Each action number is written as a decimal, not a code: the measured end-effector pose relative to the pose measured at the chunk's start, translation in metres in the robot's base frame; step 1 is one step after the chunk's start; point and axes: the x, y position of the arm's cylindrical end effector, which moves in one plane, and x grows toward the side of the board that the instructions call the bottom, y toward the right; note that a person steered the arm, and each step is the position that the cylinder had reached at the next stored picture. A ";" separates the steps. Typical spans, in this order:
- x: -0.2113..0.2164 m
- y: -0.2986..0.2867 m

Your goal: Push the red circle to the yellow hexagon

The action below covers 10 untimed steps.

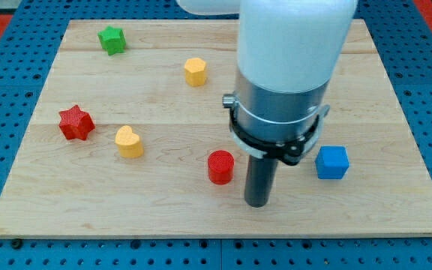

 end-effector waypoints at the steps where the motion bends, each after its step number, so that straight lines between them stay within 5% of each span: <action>1: 0.001 -0.013; 5: -0.050 -0.066; 7: -0.074 -0.002; 10: -0.146 -0.070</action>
